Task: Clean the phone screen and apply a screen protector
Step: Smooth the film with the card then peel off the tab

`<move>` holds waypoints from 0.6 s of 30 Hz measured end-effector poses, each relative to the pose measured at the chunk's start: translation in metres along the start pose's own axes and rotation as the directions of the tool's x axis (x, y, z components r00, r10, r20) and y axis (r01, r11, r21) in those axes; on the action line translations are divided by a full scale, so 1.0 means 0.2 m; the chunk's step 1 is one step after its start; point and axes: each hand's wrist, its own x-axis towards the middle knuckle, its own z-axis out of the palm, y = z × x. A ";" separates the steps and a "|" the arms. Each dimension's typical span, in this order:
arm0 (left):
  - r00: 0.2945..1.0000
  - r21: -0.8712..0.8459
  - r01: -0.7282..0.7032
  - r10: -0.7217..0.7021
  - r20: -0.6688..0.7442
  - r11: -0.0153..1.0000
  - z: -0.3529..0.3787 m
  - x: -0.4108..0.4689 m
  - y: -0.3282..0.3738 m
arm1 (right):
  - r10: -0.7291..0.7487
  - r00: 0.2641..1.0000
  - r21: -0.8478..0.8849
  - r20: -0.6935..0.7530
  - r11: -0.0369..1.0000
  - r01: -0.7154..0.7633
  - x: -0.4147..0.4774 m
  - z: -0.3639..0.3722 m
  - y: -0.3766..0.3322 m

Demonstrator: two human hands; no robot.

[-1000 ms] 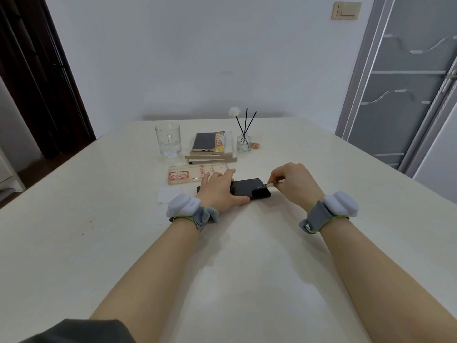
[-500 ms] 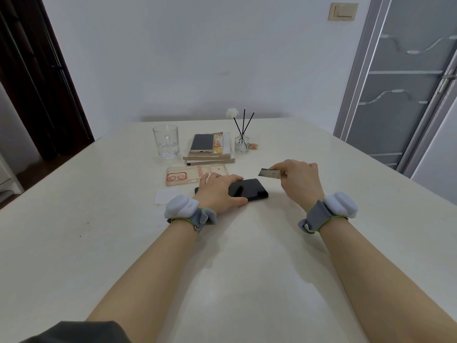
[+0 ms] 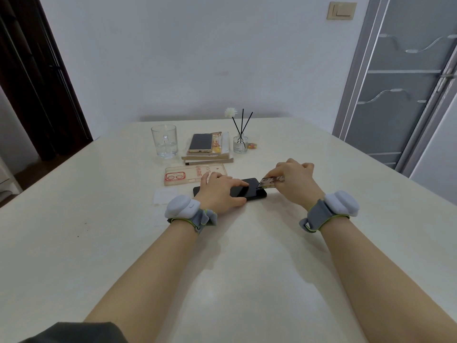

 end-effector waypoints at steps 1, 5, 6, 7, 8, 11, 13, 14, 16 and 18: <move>1.000 0.000 0.002 -0.002 0.000 1.000 0.00 0.00 0.00 | 0.002 1.000 0.012 0.001 1.000 -0.002 0.00 0.00 0.00; 1.000 0.001 0.009 -0.009 0.004 1.000 0.00 0.00 0.00 | 0.022 1.000 0.105 -0.004 0.994 -0.022 0.00 -0.01 0.01; 1.000 0.000 0.010 -0.010 0.004 1.000 0.00 0.00 0.00 | 0.027 1.000 0.120 -0.010 0.992 -0.025 0.00 -0.01 0.01; 1.000 0.000 0.010 -0.010 0.004 1.000 0.00 0.00 0.00 | 0.031 0.999 0.131 -0.015 0.991 -0.029 0.00 -0.01 0.00; 1.000 -0.002 0.011 -0.010 0.004 1.000 0.00 0.00 0.00 | 0.037 0.999 0.139 -0.019 0.990 -0.034 0.00 0.00 0.00; 1.000 -0.012 0.012 -0.012 0.003 1.000 0.00 0.00 0.00 | 0.050 0.999 0.162 -0.014 0.986 -0.047 -0.01 0.01 -0.01; 1.000 -0.019 0.014 -0.014 0.000 1.000 0.00 0.00 0.00 | 0.074 0.997 0.188 -0.017 0.980 -0.069 0.00 0.00 0.00; 1.000 -0.019 0.014 -0.014 -0.002 1.000 0.00 0.00 0.00 | 0.088 0.996 0.198 -0.025 0.977 -0.081 0.00 -0.01 0.00; 1.000 -0.018 0.012 -0.012 -0.003 1.000 0.00 0.00 0.00 | 0.108 0.993 0.199 -0.044 0.975 -0.097 0.00 -0.01 0.00; 1.000 -0.019 0.013 -0.013 -0.001 1.000 0.00 0.00 0.00 | 0.110 0.993 0.180 -0.051 0.979 -0.099 0.00 0.01 0.00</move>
